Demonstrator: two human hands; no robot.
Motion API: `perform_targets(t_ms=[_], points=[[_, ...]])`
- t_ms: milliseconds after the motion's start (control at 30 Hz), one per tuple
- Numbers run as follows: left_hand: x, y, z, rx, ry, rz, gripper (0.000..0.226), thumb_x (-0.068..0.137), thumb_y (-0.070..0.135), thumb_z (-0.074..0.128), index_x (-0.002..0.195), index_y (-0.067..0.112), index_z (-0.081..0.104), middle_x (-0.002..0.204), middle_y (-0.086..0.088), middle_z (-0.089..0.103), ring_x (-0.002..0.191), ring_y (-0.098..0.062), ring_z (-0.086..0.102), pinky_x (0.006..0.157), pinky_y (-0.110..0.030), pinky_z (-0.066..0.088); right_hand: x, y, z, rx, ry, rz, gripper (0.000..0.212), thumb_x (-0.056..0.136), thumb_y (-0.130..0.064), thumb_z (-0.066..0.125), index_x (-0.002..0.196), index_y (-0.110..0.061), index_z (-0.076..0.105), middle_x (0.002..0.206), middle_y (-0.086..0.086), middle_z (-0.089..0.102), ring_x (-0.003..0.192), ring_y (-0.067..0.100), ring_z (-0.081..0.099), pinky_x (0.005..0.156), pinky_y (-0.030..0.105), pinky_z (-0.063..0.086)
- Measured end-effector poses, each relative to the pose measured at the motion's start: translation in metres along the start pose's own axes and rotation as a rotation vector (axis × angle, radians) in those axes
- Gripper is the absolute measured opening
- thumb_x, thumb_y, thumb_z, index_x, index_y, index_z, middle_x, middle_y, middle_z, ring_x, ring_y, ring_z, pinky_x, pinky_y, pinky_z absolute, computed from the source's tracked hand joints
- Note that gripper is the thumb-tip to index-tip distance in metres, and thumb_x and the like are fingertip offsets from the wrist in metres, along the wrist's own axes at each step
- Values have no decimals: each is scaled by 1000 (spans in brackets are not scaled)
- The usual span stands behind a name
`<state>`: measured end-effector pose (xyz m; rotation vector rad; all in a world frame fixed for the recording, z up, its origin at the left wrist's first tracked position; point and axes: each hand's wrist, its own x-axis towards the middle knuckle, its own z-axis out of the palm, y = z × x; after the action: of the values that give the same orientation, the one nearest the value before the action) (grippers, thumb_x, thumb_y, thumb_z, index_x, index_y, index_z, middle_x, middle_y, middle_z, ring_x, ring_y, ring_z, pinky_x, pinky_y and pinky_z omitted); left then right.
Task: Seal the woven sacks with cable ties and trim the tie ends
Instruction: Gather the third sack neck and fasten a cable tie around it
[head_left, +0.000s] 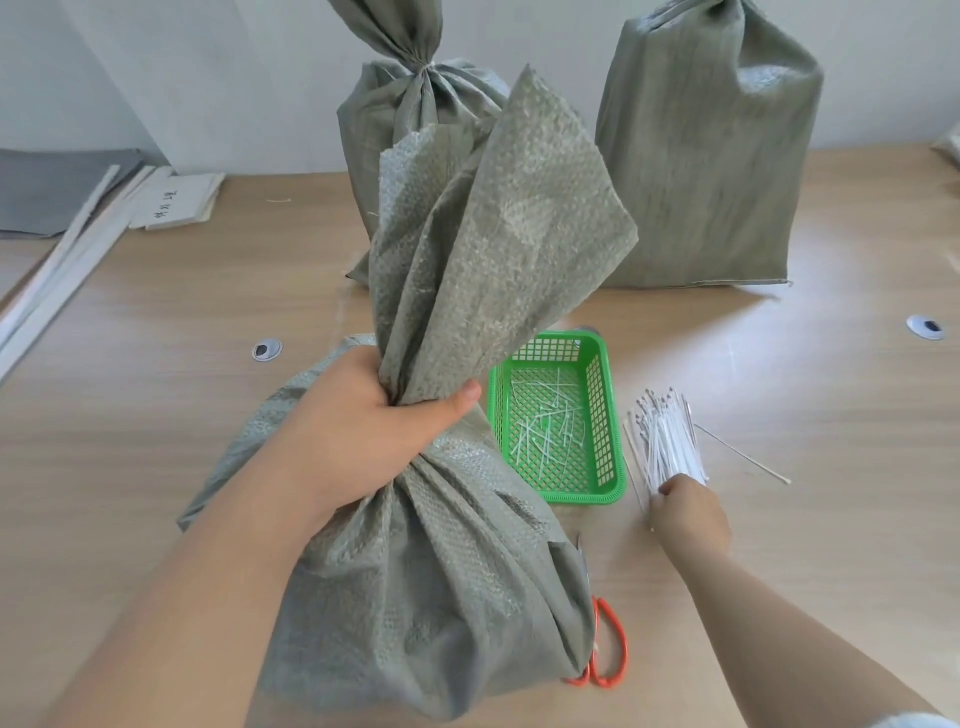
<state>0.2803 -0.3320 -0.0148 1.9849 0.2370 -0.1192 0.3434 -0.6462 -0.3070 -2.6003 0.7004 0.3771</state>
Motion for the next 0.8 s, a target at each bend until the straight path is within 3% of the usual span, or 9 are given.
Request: perform_targets(t_ms=[100,300,400,533,667,800], points=[[0,-1,0,5,-2,8,6,83,34,77,83,32,73,84,22,75,78,8,68,64,-12,50,-9,-1,-10,49,12,-5,10,84,-21,54,81,-18,63,84,6,64,80,32,58,66,33,46],[0,-3,-2,3,-23,22,8,83,37,78,83,40,71,88,29,73,81,12,66,75,-21,49,-28,-10,-37,185,101,-55,10,82,-24,54,76,-19,61,72,1,64,72,26,59,58,31,46],[-3,-2,-3,-15,-32,28,10,83,35,78,83,39,70,85,30,73,80,12,66,72,-20,49,-40,-20,-56,273,139,-95,9,80,-23,55,74,-19,59,70,1,64,73,25,60,58,32,45],[-7,-3,-7,-32,-21,12,12,83,37,79,90,36,70,86,21,76,90,-2,69,75,-24,52,-56,-40,-82,389,180,-166,10,80,-20,58,71,-17,59,67,0,63,72,24,59,62,34,45],[-10,-3,-9,-11,-9,9,20,82,41,77,92,25,69,70,20,69,77,-6,65,66,-23,47,-73,-66,-110,461,203,-268,12,80,-19,61,69,-15,61,66,-1,63,70,22,58,57,28,39],[-17,1,-10,-13,-3,36,15,80,35,82,89,34,70,83,19,75,85,5,68,67,-12,48,-89,-94,-136,485,195,-387,17,80,-20,60,65,-12,60,62,3,62,67,24,57,60,32,44]])
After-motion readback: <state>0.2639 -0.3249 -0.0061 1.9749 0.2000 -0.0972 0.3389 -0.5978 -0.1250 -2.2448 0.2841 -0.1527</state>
